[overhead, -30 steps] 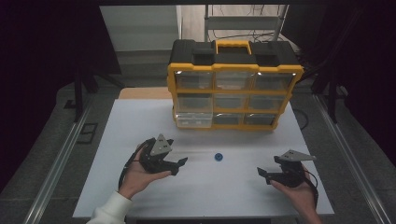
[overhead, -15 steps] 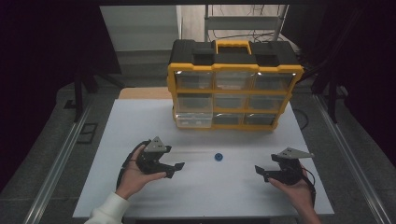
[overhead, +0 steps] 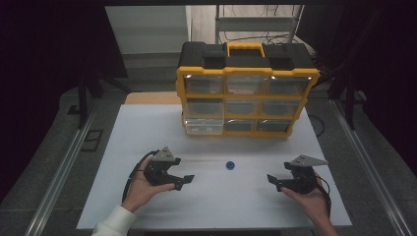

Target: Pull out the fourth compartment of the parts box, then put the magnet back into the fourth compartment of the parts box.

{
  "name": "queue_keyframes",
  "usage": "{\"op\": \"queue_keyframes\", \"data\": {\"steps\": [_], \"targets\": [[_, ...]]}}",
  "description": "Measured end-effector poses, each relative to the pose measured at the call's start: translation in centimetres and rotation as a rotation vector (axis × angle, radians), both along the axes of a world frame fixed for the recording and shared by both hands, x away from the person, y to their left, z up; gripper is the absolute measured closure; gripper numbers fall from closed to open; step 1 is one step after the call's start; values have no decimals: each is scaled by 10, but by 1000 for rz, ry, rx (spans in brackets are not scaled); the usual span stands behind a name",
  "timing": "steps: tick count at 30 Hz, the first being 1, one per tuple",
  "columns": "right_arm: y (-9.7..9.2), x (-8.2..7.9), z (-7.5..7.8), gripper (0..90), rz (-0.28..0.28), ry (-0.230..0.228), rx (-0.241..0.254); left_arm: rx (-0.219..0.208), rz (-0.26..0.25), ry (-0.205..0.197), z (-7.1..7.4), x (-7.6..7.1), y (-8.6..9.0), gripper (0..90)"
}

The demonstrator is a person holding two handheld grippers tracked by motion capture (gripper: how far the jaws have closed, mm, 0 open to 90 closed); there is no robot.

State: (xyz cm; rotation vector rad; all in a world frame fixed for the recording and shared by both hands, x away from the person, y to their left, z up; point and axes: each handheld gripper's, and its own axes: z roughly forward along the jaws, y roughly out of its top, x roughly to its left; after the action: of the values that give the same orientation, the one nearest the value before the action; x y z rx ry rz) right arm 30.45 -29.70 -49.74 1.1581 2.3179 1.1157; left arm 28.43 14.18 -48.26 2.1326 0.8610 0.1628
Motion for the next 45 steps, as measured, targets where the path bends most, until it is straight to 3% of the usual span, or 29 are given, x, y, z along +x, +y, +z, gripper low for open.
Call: {"op": "queue_keyframes", "data": {"steps": [6, 14, 18, 32, 45], "targets": [[5, 3, 1, 148, 16, 1, 1, -16, 0, 5, 1, -2, 0, 180], [7, 2, 1, 148, 20, 5, 5, -4, -5, 9, -3, 2, -4, 190], [7, 1, 1, 148, 22, 5, 4, -26, -6, -2, -1, 3, -7, 190], [7, -1, 3, 148, 36, 11, 27, -11, -52, -11, 2, 14, -40, 192], [6, 1, 1, 147, 51, 16, 22, 1, -72, 12, -6, 25, -65, 196]]}}
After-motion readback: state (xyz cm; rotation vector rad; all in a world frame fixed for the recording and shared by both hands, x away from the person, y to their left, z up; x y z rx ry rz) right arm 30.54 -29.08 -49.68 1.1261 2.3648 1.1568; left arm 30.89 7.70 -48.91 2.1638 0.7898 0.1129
